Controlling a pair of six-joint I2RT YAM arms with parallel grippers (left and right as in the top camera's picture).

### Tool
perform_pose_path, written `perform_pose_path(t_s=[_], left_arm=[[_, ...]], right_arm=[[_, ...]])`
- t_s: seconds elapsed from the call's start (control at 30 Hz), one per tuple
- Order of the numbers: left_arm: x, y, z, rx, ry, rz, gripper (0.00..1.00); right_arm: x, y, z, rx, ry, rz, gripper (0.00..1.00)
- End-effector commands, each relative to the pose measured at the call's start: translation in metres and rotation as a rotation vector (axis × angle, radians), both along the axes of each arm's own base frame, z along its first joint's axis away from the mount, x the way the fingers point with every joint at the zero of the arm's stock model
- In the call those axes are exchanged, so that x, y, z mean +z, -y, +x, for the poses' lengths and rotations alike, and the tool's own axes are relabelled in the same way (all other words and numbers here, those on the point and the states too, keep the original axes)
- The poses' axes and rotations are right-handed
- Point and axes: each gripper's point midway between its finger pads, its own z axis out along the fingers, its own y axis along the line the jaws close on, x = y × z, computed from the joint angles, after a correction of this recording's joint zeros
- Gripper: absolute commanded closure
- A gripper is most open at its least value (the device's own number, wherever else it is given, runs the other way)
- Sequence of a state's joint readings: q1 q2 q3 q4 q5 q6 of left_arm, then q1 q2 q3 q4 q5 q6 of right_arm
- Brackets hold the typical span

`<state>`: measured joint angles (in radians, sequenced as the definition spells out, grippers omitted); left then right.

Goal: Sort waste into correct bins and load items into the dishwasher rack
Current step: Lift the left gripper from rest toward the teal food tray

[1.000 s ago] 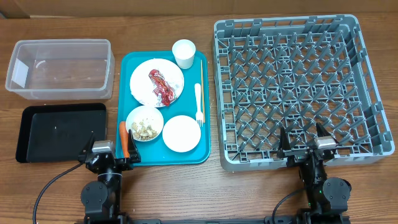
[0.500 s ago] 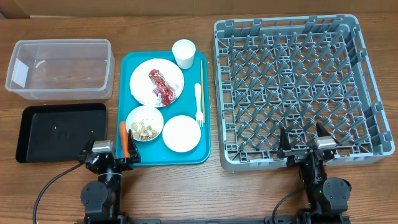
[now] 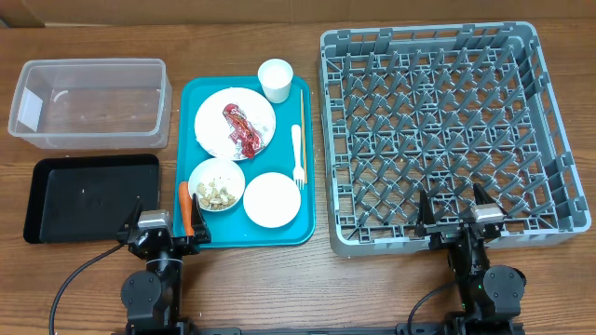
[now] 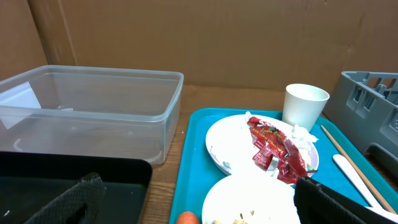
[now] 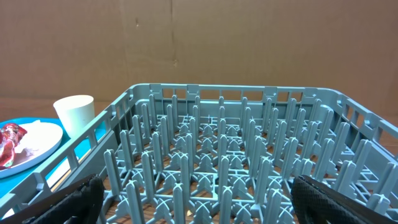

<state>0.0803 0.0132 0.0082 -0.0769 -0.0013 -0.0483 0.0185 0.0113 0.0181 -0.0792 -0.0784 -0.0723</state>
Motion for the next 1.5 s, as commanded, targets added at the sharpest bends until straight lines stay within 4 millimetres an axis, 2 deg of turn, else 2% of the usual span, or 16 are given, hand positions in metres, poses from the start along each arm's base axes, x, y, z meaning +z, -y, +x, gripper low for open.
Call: perform_pose_path(t_s=[0.0,0.5,0.6,0.8,0.93,1.1,1.17,1.3,1.47], left_arm=[[0.0,-0.002,0.0,0.011,0.001,0.012,0.0],[0.0,-0.003,0.0,0.012,0.001,0.014,0.0],[0.001,-0.012,-0.001,0.063,0.002,0.054,0.0],[0.0,-0.011,-0.001,0.055,-0.003,0.074,0.0],[0.003,-0.03,-0.005,0.153,-0.032,0.273,0.0],[0.005,-0.028,-0.004,0.137,-0.031,0.33,0.0],[0.012,-0.02,-0.002,0.099,0.01,0.302,0.0],[0.01,0.019,0.001,-0.127,0.036,0.249,0.0],[0.025,0.055,-0.004,-0.331,0.125,0.253,0.0]], right_arm=[[-0.003,0.001,0.0,-0.003,0.001,-0.003,0.0],[-0.003,0.001,0.0,-0.003,0.001,-0.003,0.0],[-0.003,0.001,0.0,-0.003,0.001,-0.003,0.0],[-0.003,0.001,0.0,-0.003,0.001,-0.003,0.0],[-0.003,0.001,0.0,-0.003,0.001,-0.003,0.0],[-0.003,0.001,0.0,-0.003,0.001,-0.003,0.0],[-0.003,0.001,0.0,-0.003,0.001,-0.003,0.0],[-0.003,0.001,0.0,-0.003,0.001,-0.003,0.0],[-0.003,0.001,0.0,-0.003,0.001,-0.003,0.0]])
